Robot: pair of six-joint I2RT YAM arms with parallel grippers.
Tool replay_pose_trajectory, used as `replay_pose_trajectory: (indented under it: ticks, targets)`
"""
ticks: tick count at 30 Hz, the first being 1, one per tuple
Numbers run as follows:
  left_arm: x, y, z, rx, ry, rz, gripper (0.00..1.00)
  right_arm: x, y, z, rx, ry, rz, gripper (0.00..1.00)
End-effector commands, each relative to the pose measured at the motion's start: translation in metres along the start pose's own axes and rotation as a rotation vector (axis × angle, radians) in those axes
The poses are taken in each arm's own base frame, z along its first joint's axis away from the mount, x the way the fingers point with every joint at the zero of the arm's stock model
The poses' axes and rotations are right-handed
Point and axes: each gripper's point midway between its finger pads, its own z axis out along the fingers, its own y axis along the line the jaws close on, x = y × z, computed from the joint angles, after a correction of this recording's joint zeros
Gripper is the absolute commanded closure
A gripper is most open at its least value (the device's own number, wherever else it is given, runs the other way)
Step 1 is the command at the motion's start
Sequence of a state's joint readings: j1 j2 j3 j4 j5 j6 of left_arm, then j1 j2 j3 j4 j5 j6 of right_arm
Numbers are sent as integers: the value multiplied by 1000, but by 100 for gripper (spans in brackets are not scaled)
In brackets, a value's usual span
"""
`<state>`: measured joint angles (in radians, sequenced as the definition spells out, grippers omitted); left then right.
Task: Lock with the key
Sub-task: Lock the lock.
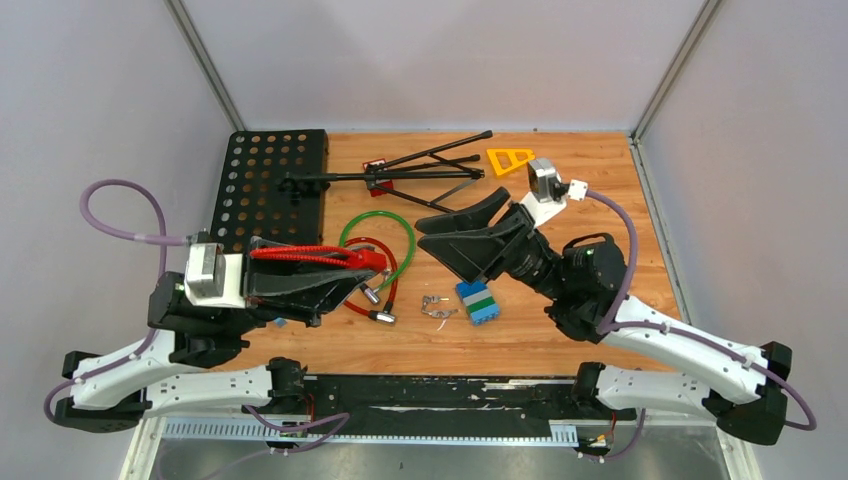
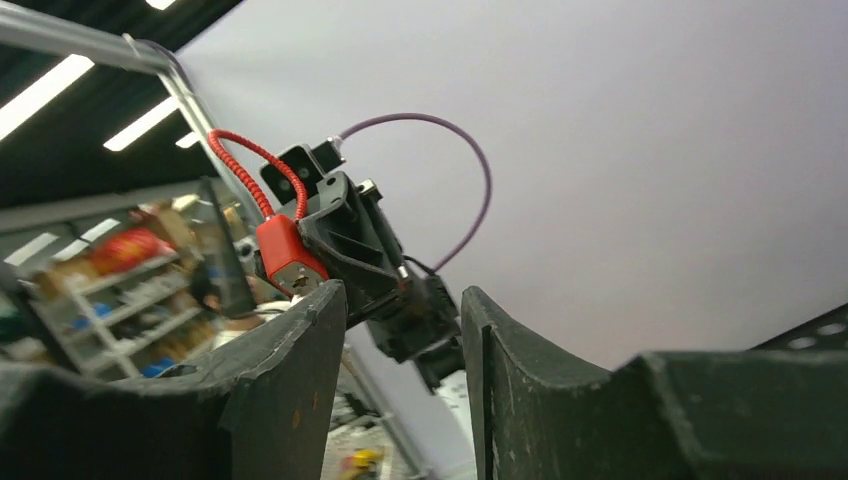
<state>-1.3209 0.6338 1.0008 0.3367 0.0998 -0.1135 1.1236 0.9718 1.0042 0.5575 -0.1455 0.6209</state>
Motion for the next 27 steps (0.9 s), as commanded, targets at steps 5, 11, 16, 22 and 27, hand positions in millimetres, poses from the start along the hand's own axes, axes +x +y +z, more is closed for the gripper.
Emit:
replay_pose_trajectory:
  ticks: [5, 11, 16, 22, 27]
  targets:
    - [-29, -9, 2, 60, -106, 66, 100, -7, 32, 6, -151, -14, 503, 50]
    - [-25, -11, 6, 79, -121, 85, 100, -3, 31, 9, -162, -5, 572, 49]
    - [-21, -14, 10, 103, -119, 104, 100, -4, 39, 13, -198, 17, 593, 48]
    - [-17, -13, 11, 103, -133, 132, 100, -3, 40, 14, -207, 19, 578, 48]
    - [-12, -13, 8, 100, -152, 136, 100, -7, 48, 14, -234, 23, 568, 49]
